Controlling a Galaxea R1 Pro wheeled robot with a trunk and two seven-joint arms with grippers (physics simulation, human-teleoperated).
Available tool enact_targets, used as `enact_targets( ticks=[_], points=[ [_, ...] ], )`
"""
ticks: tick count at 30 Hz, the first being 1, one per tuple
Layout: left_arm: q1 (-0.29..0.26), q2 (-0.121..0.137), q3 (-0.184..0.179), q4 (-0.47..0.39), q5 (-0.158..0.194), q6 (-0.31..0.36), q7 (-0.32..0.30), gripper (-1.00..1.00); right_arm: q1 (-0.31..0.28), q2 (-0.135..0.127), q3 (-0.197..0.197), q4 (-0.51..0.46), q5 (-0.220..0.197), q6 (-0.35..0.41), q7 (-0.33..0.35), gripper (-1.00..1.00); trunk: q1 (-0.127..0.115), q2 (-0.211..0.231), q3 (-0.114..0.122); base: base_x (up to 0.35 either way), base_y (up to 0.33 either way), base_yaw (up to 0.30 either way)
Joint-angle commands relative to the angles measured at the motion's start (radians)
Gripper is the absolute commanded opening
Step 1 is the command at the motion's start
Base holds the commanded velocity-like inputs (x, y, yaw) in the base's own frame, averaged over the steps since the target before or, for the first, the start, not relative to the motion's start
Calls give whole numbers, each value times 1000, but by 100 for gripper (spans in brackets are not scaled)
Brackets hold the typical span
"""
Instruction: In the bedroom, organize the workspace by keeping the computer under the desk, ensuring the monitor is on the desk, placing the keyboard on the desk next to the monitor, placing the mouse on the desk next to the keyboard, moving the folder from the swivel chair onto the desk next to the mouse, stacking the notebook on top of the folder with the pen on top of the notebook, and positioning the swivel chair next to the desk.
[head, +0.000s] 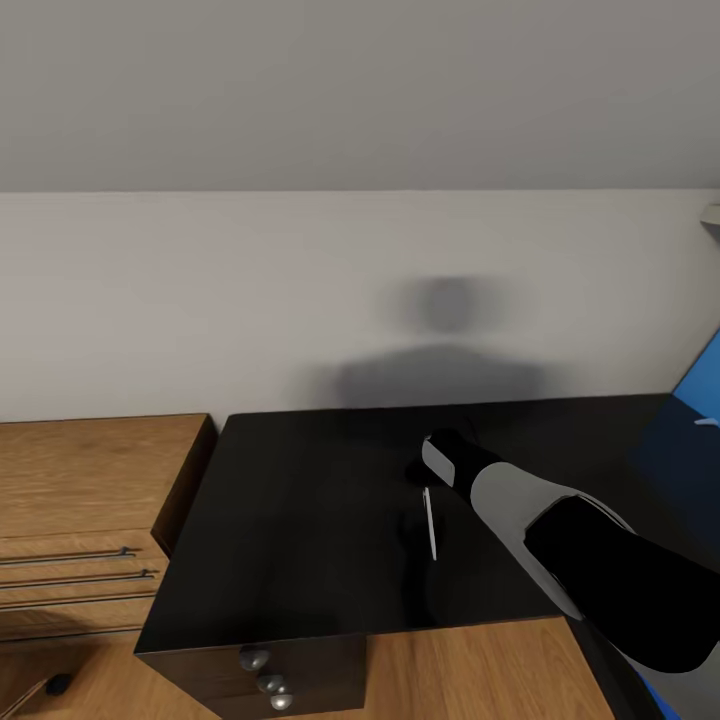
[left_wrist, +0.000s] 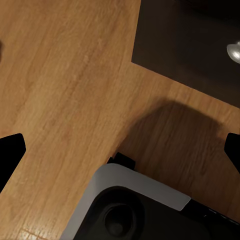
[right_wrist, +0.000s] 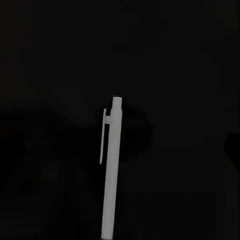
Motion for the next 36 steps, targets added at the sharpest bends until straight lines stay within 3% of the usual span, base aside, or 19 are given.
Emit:
enact_targets(
  ticks=[1,9,22,28,33,36],
  points=[
    [-1,0,-7,1,10,-3,-2,100,0,0,6,-2,-11,12,-12,100,0,-1,-1,0,0,0],
    [-1,0,-7,1,11,-3,-2,100,0,1,3,-2,-17,78,-38,100,0,-1,-1,0,0,0],
    [-1,0,-7,1,11,-3,-2,100,0,-1,-1,-8,-63,182,-40,100,0,-1,-1,0,0,0],
    [-1,0,-7,1,11,-3,-2,100,-2,-5,-27,-28,-120,258,-40,100,0,-1,-1,0,0,0],
    [-1,0,-7,1,11,-3,-2,100,-3,-12,-38,-51,-209,325,-41,100,0,-1,-1,0,0,0],
    [-1,0,-7,1,11,-3,-2,100,-3,-21,-40,-55,-241,342,-42,100,0,-1,-1,0,0,0]
  ],
)
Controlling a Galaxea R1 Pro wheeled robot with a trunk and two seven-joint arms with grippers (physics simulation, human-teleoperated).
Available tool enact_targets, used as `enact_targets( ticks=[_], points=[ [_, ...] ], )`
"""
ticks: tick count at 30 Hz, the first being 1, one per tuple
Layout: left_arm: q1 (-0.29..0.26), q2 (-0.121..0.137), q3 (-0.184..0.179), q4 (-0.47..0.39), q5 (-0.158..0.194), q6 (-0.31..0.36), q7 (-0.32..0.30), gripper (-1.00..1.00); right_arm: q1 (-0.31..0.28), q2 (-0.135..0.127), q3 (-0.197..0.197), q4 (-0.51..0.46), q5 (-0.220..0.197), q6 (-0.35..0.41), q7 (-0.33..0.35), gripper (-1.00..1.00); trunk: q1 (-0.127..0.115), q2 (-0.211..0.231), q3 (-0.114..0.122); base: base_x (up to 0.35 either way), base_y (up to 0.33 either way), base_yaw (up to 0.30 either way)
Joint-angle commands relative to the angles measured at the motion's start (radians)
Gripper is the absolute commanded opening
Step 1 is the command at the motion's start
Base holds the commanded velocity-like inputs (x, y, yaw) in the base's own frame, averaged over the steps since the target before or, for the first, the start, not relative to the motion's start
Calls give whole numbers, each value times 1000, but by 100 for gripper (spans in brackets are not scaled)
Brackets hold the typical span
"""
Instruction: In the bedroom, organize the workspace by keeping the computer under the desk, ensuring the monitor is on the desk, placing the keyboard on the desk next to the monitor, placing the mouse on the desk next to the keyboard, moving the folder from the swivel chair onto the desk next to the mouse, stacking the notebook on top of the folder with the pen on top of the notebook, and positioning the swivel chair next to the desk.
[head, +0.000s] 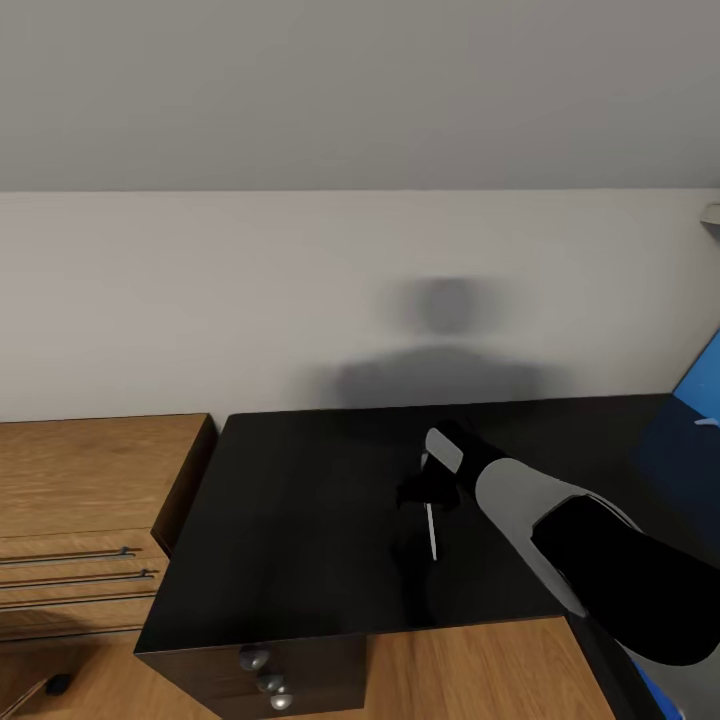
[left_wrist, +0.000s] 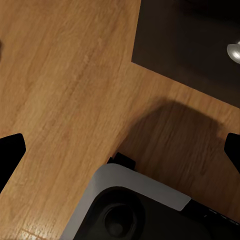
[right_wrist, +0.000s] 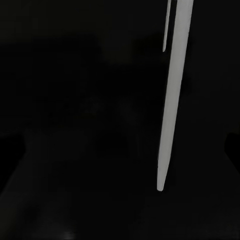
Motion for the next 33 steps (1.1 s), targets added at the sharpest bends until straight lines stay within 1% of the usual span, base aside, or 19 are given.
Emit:
enact_targets(
  ticks=[1,8,14,25,33],
  points=[
    [-1,0,-7,1,10,-3,-2,100,-1,-5,4,-2,-20,7,-8,100,0,-1,-1,0,0,0],
    [-1,0,-7,1,12,-3,-2,100,-1,-17,4,-4,-32,13,-9,100,0,-1,-1,0,0,0],
    [-1,0,-7,1,11,-3,-3,100,-1,-28,4,-6,-34,7,-49,100,0,-1,-1,0,0,0],
    [-1,2,-7,1,12,-3,-4,100,-1,-31,4,-6,-34,-6,-68,100,0,-1,-1,4,0,0],
    [-1,2,-7,5,11,-3,-4,100,-1,-31,4,-5,-34,-7,-69,100,0,-1,-1,138,0,0]
  ],
)
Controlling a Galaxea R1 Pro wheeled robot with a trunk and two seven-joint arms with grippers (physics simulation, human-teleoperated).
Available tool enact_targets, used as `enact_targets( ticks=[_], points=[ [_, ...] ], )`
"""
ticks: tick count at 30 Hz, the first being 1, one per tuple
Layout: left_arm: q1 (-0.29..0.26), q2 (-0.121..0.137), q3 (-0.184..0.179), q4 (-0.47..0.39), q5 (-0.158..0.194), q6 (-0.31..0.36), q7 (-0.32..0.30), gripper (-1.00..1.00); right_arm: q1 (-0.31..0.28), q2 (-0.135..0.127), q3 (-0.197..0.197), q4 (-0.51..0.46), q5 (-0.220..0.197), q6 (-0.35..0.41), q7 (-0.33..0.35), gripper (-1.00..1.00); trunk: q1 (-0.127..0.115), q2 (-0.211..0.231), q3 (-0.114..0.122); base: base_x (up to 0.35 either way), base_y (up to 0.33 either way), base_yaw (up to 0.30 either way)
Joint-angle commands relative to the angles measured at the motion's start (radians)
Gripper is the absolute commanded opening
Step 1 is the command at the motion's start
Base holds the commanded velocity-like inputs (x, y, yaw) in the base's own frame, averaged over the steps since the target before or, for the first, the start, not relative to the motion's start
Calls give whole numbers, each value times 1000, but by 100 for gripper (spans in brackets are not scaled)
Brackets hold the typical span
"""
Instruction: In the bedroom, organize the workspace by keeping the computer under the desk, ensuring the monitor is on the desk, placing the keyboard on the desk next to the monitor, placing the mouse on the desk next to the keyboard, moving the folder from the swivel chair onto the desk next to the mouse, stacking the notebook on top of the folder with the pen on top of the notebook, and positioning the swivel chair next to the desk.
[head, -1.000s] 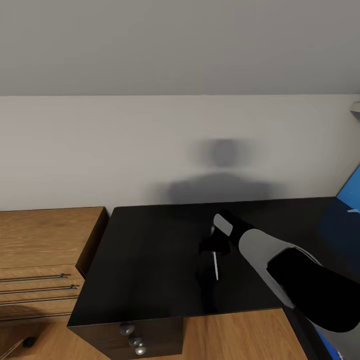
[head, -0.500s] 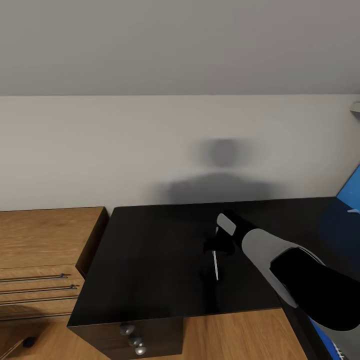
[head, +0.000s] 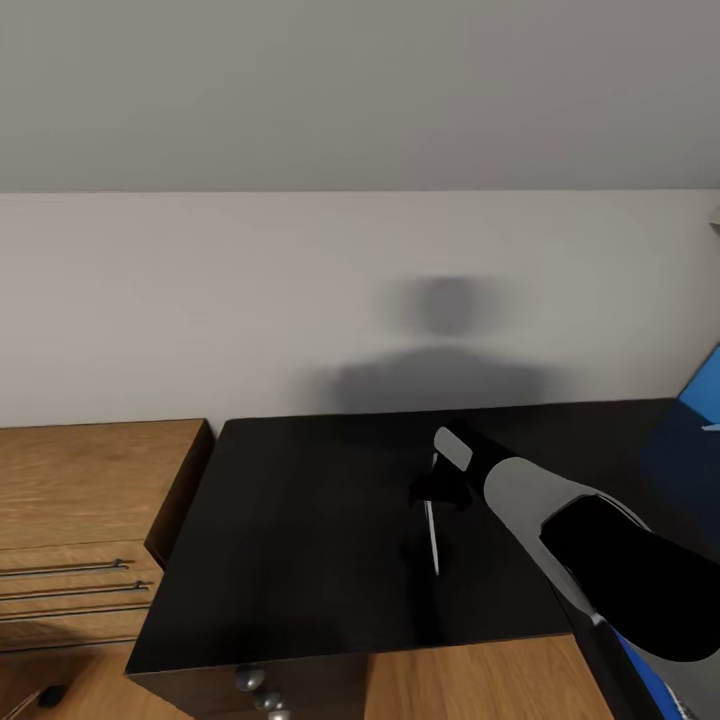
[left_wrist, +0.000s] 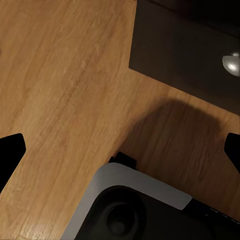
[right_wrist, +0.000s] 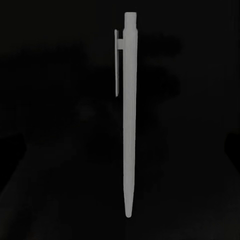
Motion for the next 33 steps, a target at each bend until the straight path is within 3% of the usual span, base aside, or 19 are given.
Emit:
enact_targets(
  ticks=[1,13,25,33],
  points=[
    [-1,1,-7,2,10,-3,-2,100,-1,0,5,-1,-11,2,-8,100,0,-1,-1,81,0,0],
    [-1,0,-7,6,9,-3,-2,100,-1,0,5,-1,-11,2,-8,100,0,-1,-1,18,0,0],
    [-1,0,-7,6,8,-3,-2,100,-1,0,6,-1,-11,2,-8,100,46,-85,-39,0,0,0],
    [-1,0,-7,6,9,-3,-2,100,-1,-1,8,-1,-10,1,-8,100,46,-85,-39,0,0,0]
  ],
)
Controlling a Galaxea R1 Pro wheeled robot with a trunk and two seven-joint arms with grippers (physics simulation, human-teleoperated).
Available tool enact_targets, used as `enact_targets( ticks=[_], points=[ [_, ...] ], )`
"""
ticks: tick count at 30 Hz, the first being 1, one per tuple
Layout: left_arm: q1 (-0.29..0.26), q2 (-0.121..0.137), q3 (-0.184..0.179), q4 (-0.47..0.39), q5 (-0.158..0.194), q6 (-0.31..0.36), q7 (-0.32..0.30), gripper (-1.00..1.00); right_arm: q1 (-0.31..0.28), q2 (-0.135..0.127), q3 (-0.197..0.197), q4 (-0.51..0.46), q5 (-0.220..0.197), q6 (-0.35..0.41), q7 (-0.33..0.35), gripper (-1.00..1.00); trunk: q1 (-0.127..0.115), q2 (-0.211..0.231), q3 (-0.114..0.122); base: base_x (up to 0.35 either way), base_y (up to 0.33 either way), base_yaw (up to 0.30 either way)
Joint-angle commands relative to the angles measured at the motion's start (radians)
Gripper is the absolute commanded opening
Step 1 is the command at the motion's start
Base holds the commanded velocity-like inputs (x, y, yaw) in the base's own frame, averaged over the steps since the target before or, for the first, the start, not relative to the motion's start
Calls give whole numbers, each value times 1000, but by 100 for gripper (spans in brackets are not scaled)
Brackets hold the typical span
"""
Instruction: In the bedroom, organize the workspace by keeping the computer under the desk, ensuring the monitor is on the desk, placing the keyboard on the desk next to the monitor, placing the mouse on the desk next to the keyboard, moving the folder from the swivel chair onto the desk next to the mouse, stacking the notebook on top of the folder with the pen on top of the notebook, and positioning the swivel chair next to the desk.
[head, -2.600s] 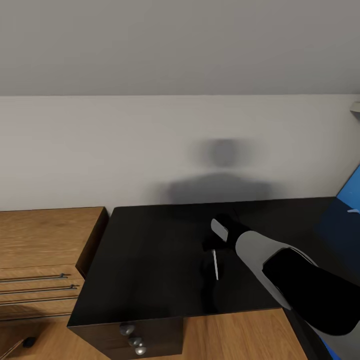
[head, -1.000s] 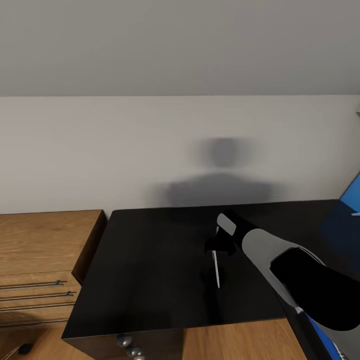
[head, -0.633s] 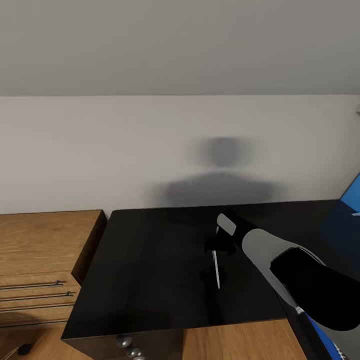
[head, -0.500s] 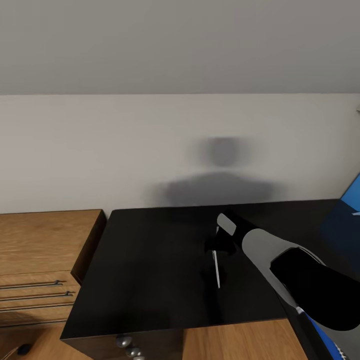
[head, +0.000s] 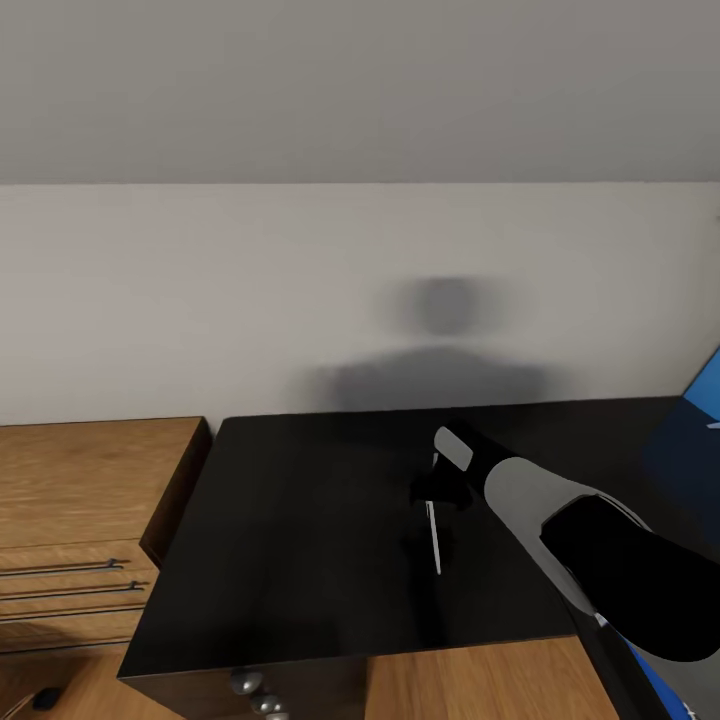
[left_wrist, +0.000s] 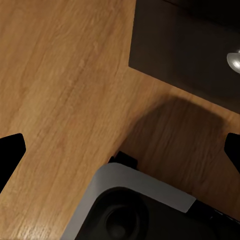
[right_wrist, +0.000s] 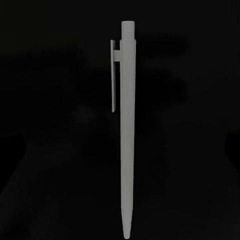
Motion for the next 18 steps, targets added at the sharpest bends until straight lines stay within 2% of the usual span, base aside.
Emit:
enact_targets(
  ticks=[1,9,18],
  points=[
    [-1,0,-7,1,10,-3,-2,100,-1,0,5,-1,-11,2,-8,100,0,-1,-1,0,0,0],
    [-1,1,-6,1,13,-3,-2,100,-1,1,6,0,-11,1,-7,100,31,-57,-26,0,0,0],
    [-1,0,-6,1,13,-3,-2,100,-1,1,6,0,-11,2,-8,100,31,-57,-26,0,0,0]
  ],
)
